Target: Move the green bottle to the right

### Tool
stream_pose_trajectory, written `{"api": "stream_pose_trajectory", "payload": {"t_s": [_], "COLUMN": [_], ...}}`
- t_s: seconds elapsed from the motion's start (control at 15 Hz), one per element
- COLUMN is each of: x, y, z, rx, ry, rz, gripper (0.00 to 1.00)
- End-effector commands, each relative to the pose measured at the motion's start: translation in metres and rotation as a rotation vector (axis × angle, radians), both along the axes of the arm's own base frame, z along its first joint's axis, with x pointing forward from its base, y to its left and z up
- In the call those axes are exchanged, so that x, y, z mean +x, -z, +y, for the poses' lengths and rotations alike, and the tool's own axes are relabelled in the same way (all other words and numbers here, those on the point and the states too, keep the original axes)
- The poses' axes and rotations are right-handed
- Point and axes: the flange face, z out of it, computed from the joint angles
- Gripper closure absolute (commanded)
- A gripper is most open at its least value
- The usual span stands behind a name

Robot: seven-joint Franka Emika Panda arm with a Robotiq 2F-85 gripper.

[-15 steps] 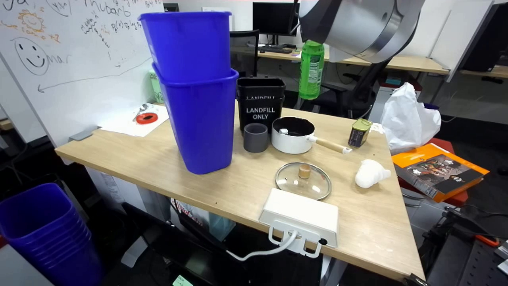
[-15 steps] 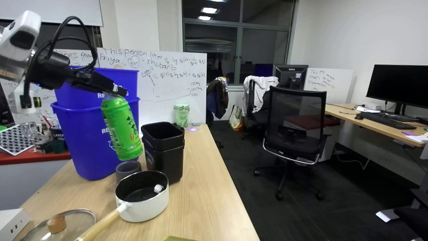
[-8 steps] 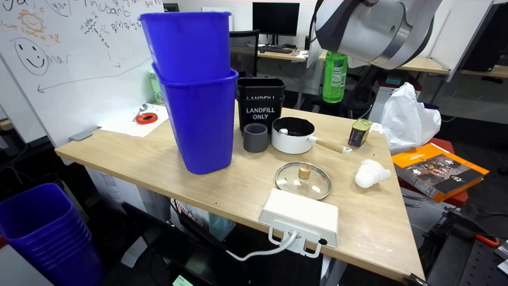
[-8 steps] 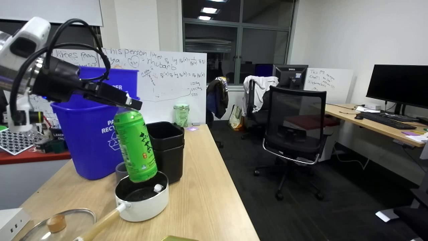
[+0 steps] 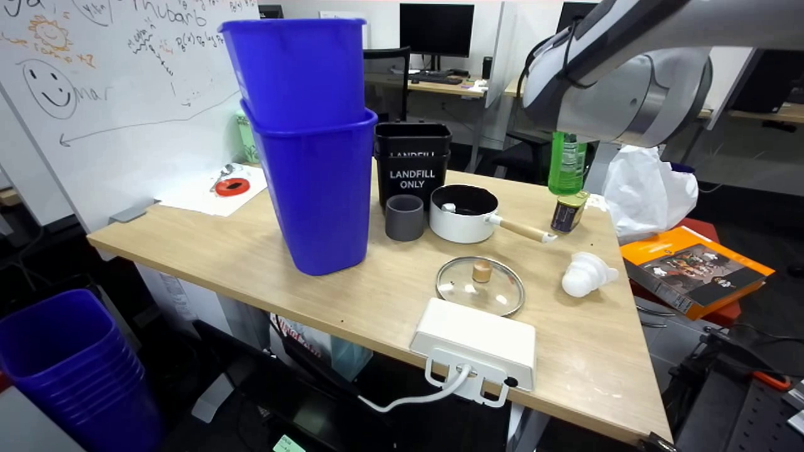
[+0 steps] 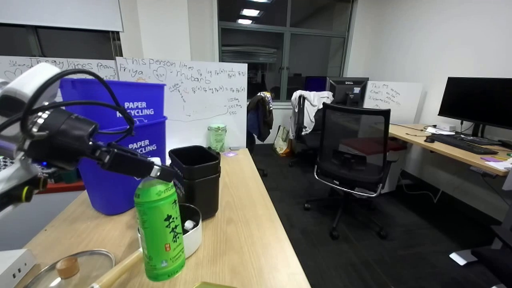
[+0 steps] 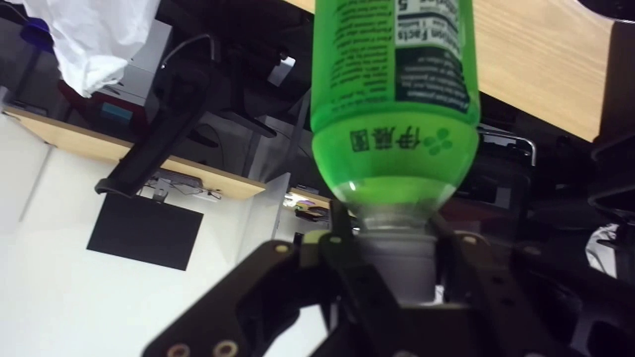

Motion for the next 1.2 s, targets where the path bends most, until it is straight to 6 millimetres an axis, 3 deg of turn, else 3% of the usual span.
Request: {"api": "stream_pose_trajectory", "payload": {"t_s": [0.0,0.53,1.13], "x": [-0.005,0.003,0.004], "y": [0.008,0.016,0.021], "z": [-0.006,0.006,0.039], "rx": [0.007,0.08,0.096], "ry": [0.086,0.251,0.319], "rz": [-0.009,-0.018,0.016], "gripper": [0.89,0.89,0.89]}}
